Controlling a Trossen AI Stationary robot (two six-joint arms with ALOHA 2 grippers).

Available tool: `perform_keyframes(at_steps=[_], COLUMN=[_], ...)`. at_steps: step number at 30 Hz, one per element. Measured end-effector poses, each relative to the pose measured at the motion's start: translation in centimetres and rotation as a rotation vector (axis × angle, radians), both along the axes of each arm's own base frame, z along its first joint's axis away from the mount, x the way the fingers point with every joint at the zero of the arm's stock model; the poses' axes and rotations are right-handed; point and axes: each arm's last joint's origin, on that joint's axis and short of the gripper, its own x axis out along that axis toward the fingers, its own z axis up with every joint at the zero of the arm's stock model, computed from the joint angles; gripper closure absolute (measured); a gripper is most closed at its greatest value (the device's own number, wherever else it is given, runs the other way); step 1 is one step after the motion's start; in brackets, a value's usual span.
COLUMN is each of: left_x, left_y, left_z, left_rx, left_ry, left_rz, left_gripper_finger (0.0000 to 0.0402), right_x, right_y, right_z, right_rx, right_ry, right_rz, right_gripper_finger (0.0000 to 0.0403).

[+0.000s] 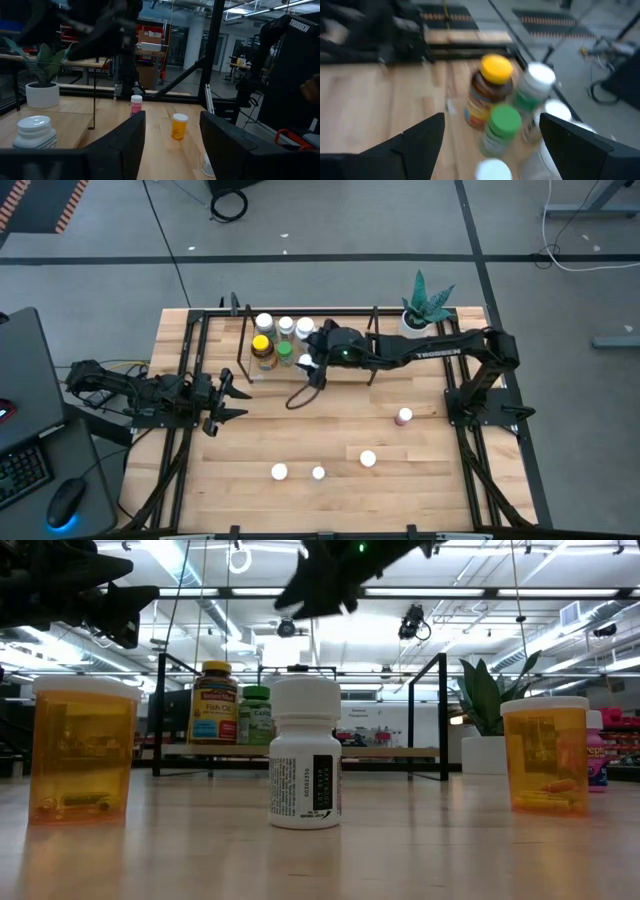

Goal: Pick and place medicine bottles onto shelf by color
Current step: Put the left yellow pill bottle on the shelf

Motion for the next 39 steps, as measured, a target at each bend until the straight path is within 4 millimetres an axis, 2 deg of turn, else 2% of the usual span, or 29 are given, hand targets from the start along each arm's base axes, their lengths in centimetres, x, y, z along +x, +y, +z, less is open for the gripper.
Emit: perform_keyframes(at_steps=[5, 17, 19, 23, 30, 39], left_x=[0.0, 0.0, 0.0, 0.0, 0.0, 0.0], left_y=[0.0, 0.0, 0.0, 0.0, 0.0, 0.0], left_z=[0.0, 0.0, 0.0, 0.0, 0.0, 0.0], left_rx=[0.0, 0.0, 0.0, 0.0, 0.0, 0.0], left_ry=[0.0, 0.0, 0.0, 0.0, -0.001, 0.0], left_rz=[0.0, 0.0, 0.0, 0.0, 0.0, 0.0], left_gripper_finger=[0.0203, 0.0203, 0.0203, 0.0208, 0.0203, 0.0208], right_x=[0.2, 0.3, 0.6, 1.8, 5.8, 9.6], right_y=[2.8, 8.8, 9.8, 11.9, 15.0, 18.5], right_z=[1.4, 1.7, 1.2, -1.2, -4.6, -6.6], right_rx=[-0.034, 0.003, 0.029, 0.047, 0.106, 0.101], right_ry=[-0.096, -0.152, -0.158, -0.103, 0.022, 0.236], right_rz=[0.087, 0.283, 0.316, 0.383, 0.512, 0.608], right_gripper_finger=[0.007, 0.0081, 0.0083, 0.0087, 0.009, 0.0073])
